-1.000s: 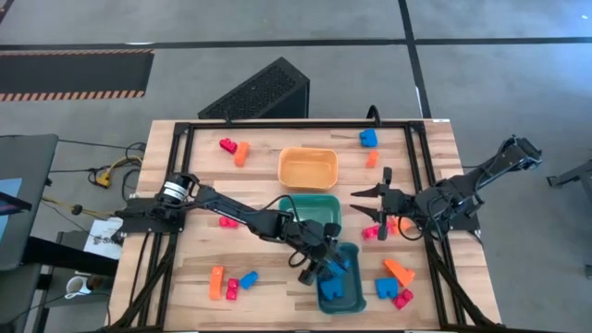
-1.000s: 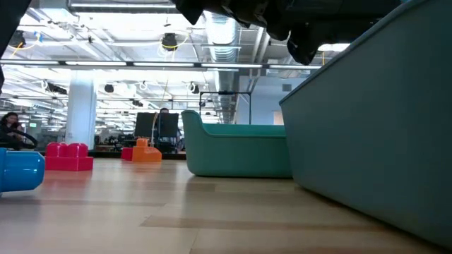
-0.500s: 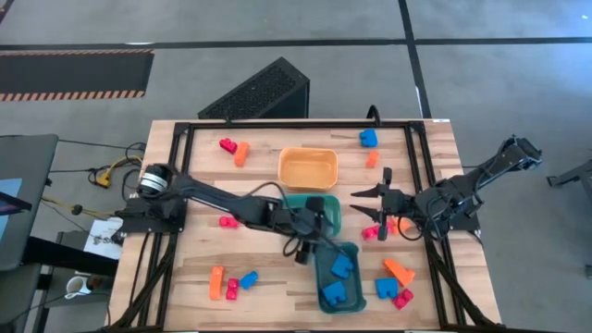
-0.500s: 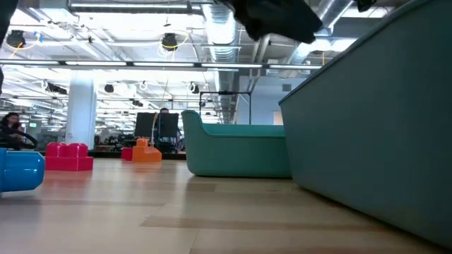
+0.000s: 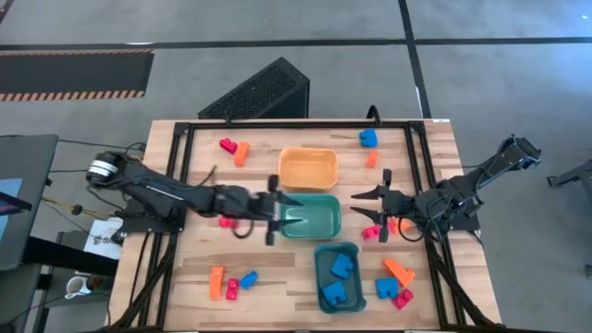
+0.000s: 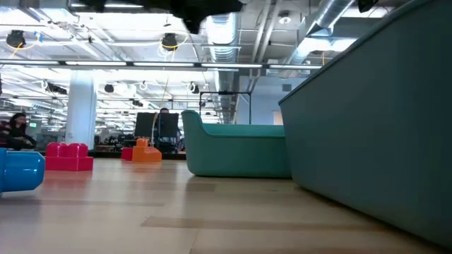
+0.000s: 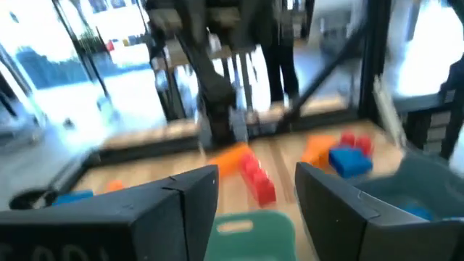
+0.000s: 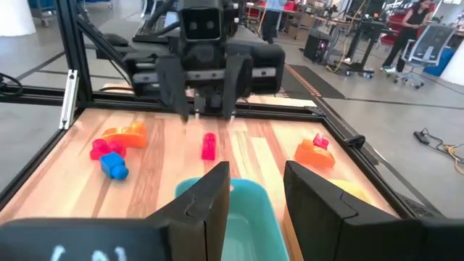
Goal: Sort & place blocks by color
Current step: Put the red game piece into the green bin
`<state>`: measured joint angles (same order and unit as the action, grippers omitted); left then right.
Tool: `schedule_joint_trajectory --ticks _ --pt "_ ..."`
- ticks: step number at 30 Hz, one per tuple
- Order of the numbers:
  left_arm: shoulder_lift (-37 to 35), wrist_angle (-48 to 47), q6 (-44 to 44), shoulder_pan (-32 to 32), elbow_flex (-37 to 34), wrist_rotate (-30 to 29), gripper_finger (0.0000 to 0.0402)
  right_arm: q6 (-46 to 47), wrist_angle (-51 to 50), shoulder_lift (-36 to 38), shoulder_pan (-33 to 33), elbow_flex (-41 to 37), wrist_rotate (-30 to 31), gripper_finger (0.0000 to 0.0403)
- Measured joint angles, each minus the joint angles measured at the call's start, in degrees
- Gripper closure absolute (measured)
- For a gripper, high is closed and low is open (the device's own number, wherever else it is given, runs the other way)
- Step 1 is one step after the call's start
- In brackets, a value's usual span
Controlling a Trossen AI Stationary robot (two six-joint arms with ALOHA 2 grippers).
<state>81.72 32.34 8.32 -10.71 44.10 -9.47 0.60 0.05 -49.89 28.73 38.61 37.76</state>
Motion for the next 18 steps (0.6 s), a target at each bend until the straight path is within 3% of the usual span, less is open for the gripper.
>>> schedule_joint_trajectory --ticks 8,18 --pt "-11.82 26.02 -5.36 2.87 -20.67 -0.82 0.0230 -0.16 0.34 -0.02 -1.65 0.00 -0.03 0.0249" --pt "-15.20 28.48 -7.32 3.31 -24.39 -4.21 0.0230 0.91 0.56 -1.75 -3.79 0.00 -0.08 0.0249"
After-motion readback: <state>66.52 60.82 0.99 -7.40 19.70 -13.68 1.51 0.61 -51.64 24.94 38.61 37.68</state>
